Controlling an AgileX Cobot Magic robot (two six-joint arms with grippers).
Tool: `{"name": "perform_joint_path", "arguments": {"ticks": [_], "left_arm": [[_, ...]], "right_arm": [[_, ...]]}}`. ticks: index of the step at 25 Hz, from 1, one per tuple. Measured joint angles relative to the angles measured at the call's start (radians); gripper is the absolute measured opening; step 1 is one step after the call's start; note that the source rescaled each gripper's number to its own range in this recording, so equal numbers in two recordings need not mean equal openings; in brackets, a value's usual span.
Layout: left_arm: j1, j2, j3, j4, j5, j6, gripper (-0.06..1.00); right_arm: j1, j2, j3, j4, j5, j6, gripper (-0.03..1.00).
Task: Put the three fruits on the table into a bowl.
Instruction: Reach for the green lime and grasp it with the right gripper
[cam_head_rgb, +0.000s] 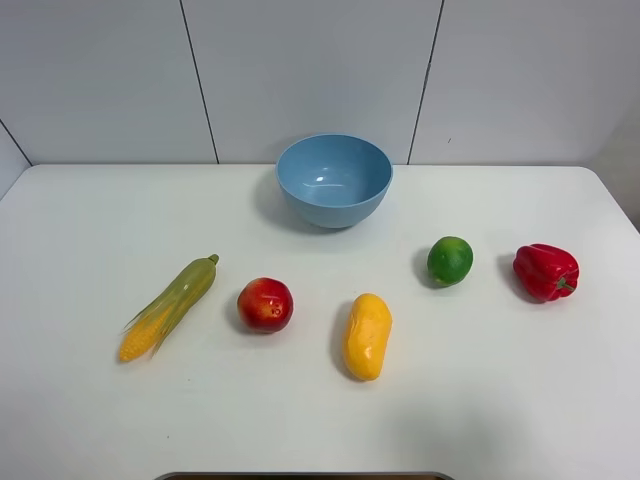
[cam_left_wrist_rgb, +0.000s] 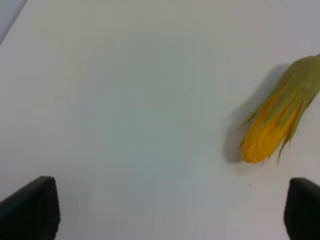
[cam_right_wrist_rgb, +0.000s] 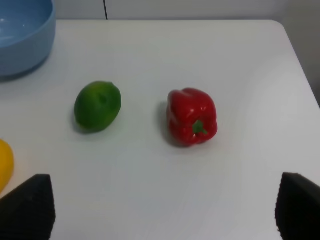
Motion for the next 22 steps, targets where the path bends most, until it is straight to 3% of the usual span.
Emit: {"name": "perform_joint_path", "arguments": {"ticks": [6, 15, 22], "left_arm": [[0.0, 0.0, 0.0, 0.0, 0.0, 0.0, 1.0], [0.0, 0.0, 0.0, 0.0, 0.0, 0.0, 1.0], [0.0, 0.0, 0.0, 0.0, 0.0, 0.0, 1.0]], "right_arm": [[0.0, 0.08, -0.166, 0.0, -0.003, -0.002, 0.95], [0.0, 0.495, -0.4, 0.0, -0.004, 0.004, 0.95], [0.0, 0.816, -0.485, 0.0, -0.005, 0.006, 0.95]]}}
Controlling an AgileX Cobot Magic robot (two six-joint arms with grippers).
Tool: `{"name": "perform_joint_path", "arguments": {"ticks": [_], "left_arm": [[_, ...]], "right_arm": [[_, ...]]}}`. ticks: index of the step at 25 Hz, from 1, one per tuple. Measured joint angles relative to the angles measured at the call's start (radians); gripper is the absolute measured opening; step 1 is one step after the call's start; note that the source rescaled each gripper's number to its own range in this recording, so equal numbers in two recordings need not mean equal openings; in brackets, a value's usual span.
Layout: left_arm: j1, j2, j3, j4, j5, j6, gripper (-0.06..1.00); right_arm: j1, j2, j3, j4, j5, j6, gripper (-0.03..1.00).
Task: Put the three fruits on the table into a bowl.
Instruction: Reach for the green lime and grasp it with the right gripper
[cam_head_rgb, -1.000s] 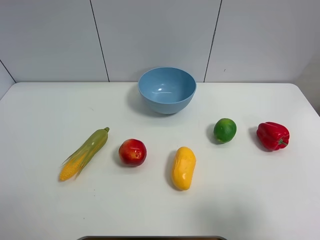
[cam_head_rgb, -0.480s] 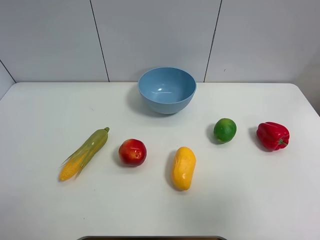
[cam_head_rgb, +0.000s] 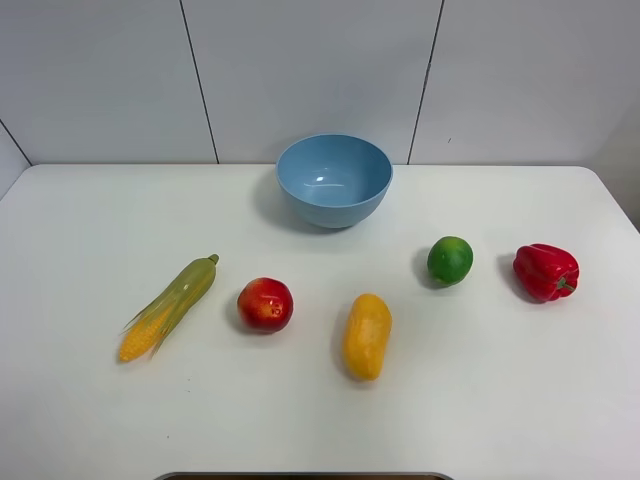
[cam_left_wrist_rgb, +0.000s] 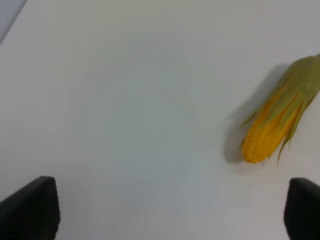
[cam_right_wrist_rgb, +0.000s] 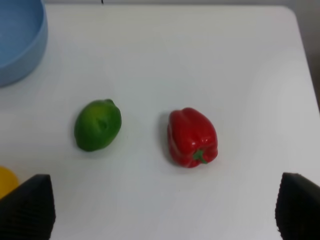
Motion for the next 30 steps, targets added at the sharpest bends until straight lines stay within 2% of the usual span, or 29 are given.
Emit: {"name": "perform_joint_path", "arguments": {"ticks": [8, 16, 24, 30], "left_arm": [[0.0, 0.0, 0.0, 0.0, 0.0, 0.0, 1.0], [0.0, 0.0, 0.0, 0.0, 0.0, 0.0, 1.0], [0.0, 0.0, 0.0, 0.0, 0.0, 0.0, 1.0], [0.0, 0.0, 0.0, 0.0, 0.0, 0.0, 1.0]], "right_arm": [[0.0, 0.274, -0.077, 0.0, -0.049, 0.011, 0.95], [0.0, 0.512, -0.231, 0.036, -0.076, 0.079, 0.95], [-0.001, 0.66, -0.238, 0.141, -0.168, 0.116, 0.95], [0.041, 0.79, -0.238, 0.176, -0.183, 0.13, 0.95]]}}
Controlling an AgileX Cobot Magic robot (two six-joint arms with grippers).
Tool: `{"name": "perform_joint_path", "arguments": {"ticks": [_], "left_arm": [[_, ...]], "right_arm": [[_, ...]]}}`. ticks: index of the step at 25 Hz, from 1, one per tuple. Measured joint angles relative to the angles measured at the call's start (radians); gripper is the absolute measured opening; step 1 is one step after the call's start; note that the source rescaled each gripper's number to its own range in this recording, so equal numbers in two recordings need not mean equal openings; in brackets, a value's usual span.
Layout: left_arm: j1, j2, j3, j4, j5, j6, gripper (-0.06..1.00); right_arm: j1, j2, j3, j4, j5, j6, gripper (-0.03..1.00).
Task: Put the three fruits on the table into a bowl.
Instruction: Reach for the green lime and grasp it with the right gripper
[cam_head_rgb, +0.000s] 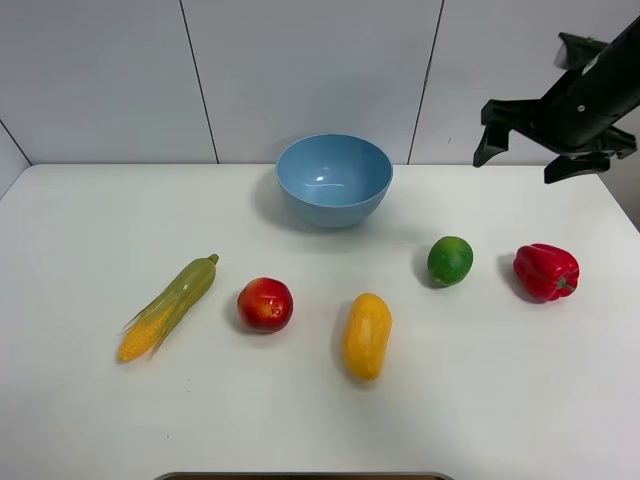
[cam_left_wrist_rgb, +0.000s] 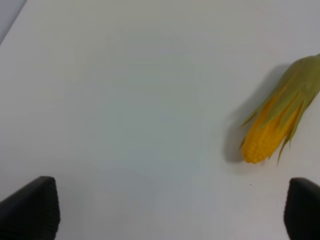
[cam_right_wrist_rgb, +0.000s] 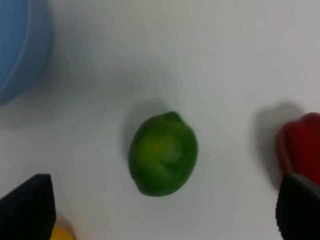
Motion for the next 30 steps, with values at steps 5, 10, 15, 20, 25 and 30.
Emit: {"name": "perform_joint_path", "arguments": {"ticks": [5, 10, 15, 20, 25, 30], "left_arm": [[0.0, 0.0, 0.0, 0.0, 0.0, 0.0, 1.0], [0.0, 0.0, 0.0, 0.0, 0.0, 0.0, 1.0], [0.0, 0.0, 0.0, 0.0, 0.0, 0.0, 1.0], [0.0, 0.0, 0.0, 0.0, 0.0, 0.0, 1.0], [0.0, 0.0, 0.0, 0.0, 0.0, 0.0, 1.0], [0.0, 0.0, 0.0, 0.0, 0.0, 0.0, 1.0]], "right_arm": [[0.067, 0.086, 0.0, 0.001, -0.005, 0.028, 0.95], [0.105, 0.143, 0.0, -0.052, -0.007, 0.111, 0.95], [0.109, 0.156, 0.02, -0.072, 0.003, 0.169, 0.95], [0.109, 0.156, 0.102, -0.078, -0.024, 0.188, 0.95], [0.109, 0.169, 0.14, -0.079, -0.093, 0.19, 0.95], [0.109, 0.194, 0.146, -0.082, -0.117, 0.19, 0.95]]}}
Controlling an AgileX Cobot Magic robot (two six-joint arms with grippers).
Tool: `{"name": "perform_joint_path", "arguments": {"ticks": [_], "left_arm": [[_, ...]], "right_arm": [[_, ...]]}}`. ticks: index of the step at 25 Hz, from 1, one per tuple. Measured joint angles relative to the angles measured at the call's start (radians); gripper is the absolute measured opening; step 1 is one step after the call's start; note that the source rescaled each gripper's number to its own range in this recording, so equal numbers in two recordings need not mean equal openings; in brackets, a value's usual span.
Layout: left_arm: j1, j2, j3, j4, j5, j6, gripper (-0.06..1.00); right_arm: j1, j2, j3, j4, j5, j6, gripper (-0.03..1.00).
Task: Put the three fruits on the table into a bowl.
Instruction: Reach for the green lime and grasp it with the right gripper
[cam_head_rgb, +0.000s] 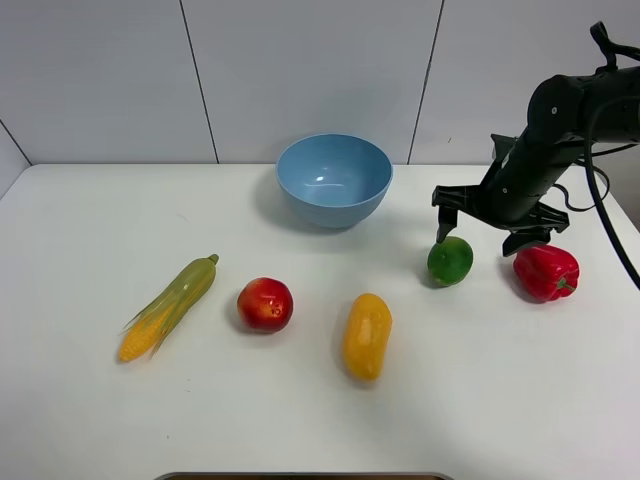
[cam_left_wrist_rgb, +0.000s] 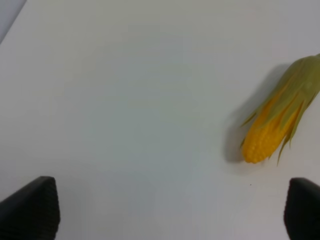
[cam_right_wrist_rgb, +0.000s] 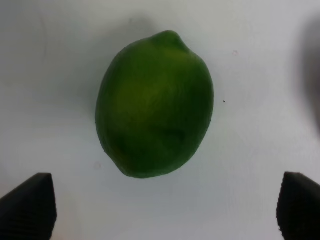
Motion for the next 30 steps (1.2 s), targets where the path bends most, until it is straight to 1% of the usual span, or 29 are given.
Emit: {"name": "perform_joint_path", "arguments": {"ticks": [9, 14, 21, 30], "left_arm": [[0.0, 0.0, 0.0, 0.0, 0.0, 0.0, 1.0], [0.0, 0.0, 0.0, 0.0, 0.0, 0.0, 1.0], [0.0, 0.0, 0.0, 0.0, 0.0, 0.0, 1.0], [0.0, 0.0, 0.0, 0.0, 0.0, 0.0, 1.0]], "right_arm": [[0.0, 0.068, 0.0, -0.027, -0.07, 0.0, 0.95], [0.0, 0.114, 0.0, -0.027, -0.08, 0.0, 0.95], [0.0, 0.142, 0.0, -0.027, -0.153, -0.004, 0.95], [0.0, 0.209, 0.0, -0.026, -0.157, -0.01, 0.95]]}}
